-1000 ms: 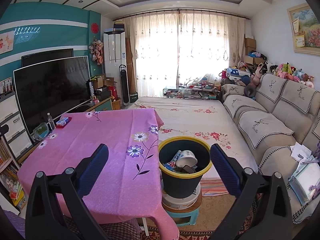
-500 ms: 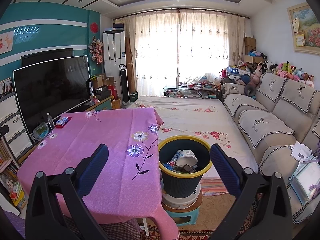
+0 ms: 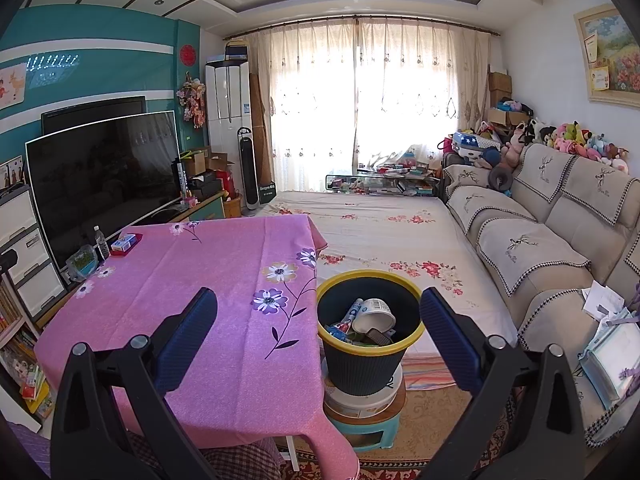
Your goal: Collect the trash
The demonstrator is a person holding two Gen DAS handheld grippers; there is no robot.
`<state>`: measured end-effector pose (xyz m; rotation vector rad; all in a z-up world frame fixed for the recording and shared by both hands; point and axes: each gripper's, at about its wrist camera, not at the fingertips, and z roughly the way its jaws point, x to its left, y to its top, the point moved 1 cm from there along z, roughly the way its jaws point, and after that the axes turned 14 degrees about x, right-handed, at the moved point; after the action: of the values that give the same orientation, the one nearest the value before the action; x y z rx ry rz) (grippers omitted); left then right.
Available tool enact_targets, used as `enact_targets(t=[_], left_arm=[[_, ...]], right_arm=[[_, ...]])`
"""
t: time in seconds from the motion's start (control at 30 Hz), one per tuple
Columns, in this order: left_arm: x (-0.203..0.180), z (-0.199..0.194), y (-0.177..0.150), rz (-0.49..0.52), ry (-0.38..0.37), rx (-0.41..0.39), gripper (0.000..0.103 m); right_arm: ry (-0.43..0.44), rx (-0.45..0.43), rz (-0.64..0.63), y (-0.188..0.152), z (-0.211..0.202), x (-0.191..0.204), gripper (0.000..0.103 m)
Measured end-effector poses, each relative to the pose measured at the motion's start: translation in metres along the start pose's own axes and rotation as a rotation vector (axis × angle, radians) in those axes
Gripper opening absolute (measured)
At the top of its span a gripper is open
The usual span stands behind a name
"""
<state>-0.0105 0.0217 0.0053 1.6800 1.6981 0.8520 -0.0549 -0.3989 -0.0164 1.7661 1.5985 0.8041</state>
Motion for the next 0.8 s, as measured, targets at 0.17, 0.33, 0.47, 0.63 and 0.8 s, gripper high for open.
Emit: enact_targets(t=[0.17,0.33,0.47,0.63,0.8], left_arm=[[-0.0005,0.0014,0.0008,0.005,-0.003,0.002,0.098],[-0.0027,0.0033,0.0004,0.011,-0.006,0.004,0.098],[-0.0032,0.0037,0.0002,0.011,-0.006,0.006,0.098],[-0.0043,0.0035,-0.0008,0.011,-0.007,0.007,0.098],[-0.004,0.003,-0.0004,0.011,-0.005,0.007,0.098]], right_arm=[[0.0,0.0,0.0,0.0003,-0.0003,-0.0002,0.096],[0.0,0.001,0.001,-0.0002,0.0003,-0.0005,0.096],[0.0,0.003,0.001,-0.0001,0.0003,-0.0007,0.096],[0.0,0.007,0.002,-0.0014,0.0021,-0.001,0.096],[0.002,0.008,0.002,-0.0035,0.0041,-0.0005,0.096]])
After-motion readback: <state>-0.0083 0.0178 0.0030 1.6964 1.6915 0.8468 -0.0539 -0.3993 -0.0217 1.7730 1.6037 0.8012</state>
